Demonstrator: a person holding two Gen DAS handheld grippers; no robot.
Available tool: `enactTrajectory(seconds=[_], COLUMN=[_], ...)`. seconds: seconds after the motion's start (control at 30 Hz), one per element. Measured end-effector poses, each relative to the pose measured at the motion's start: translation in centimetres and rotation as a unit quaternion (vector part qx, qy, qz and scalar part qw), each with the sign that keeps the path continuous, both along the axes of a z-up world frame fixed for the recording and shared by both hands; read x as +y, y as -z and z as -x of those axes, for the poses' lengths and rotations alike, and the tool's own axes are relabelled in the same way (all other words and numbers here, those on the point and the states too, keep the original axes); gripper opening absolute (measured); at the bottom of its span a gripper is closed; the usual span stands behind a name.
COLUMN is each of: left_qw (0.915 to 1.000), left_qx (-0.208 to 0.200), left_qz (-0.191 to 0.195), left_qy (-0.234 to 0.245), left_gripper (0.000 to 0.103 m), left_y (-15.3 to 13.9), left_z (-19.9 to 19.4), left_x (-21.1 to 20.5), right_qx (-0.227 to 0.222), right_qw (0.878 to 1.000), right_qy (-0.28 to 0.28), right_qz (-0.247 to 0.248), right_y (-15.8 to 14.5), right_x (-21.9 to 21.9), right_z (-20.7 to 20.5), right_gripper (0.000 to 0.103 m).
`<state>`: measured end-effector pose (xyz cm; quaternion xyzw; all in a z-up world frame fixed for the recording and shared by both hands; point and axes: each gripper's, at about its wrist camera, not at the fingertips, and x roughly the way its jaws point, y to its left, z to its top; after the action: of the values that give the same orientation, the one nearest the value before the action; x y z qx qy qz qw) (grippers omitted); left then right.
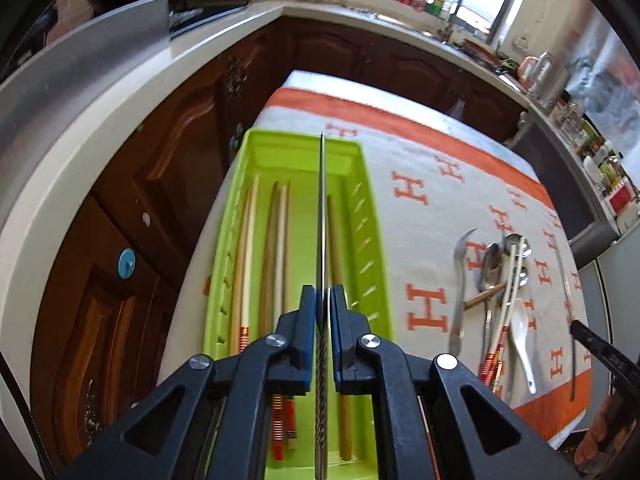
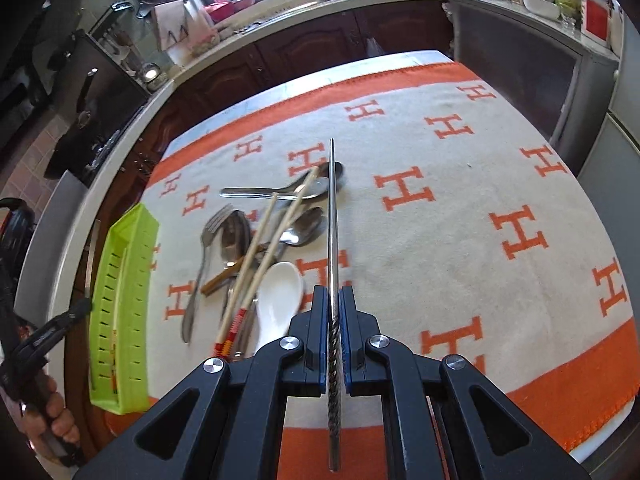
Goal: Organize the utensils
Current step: 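Lower both steel chopsticks into the tray and open both tools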
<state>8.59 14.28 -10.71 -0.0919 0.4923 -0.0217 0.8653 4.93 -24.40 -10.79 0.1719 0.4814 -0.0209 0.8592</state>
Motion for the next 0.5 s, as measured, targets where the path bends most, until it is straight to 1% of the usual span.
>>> enactTrajectory(seconds=[0.03,0.07,0.1,0.17,0.23,0.3,0.43,0.5], left_qw=[1.0,0.9999,0.9999,0.9998,0.9994,0.9984,0.9958,0.9943], left_qx=[0.006,0.01,0.009,-0.001,-0.016,-0.033,-0.062,-0.069], left_qz=[-0.003,-0.006,-0.01,-0.019,-0.028,-0.041,-0.053,-0.057], left_qy=[-0.003,-0.005,-0.007,-0.009,-0.012,-0.021,-0.043,-0.058], left_gripper=[0.01,0.016,0.021,0.027,0.033,0.045,0.055,0.063], left_y=[0.3,0.6,0.7,0.3,-0.4,-1.6,-3.7,-4.5], left_z=[0.1,0.1,0.4,1.0,1.6,2.2,3.2,3.6], left_x=[0.2,0.5,0.8,1.1,1.5,2.0,3.7,4.7], right_qx=[-0.004,-0.008,-0.012,-0.017,-0.022,-0.028,-0.033,-0.029], right_qw=[1.0,1.0,1.0,0.999,0.998,0.997,0.993,0.99], right_qy=[-0.006,-0.011,-0.018,-0.035,-0.052,-0.072,-0.115,-0.134], right_qz=[0.001,0.002,0.004,0.003,-0.001,-0.002,-0.014,-0.022], right_y=[-0.5,-1.0,-1.5,-2.5,-3.4,-4.3,-5.4,-5.6], right_x=[0.5,1.0,1.6,3.0,4.5,6.5,11.3,13.7], right_z=[0.2,0.2,0.2,0.0,-0.3,-0.5,-1.4,-2.1], right_gripper=[0.005,0.005,0.005,0.005,0.005,0.005,0.005,0.005])
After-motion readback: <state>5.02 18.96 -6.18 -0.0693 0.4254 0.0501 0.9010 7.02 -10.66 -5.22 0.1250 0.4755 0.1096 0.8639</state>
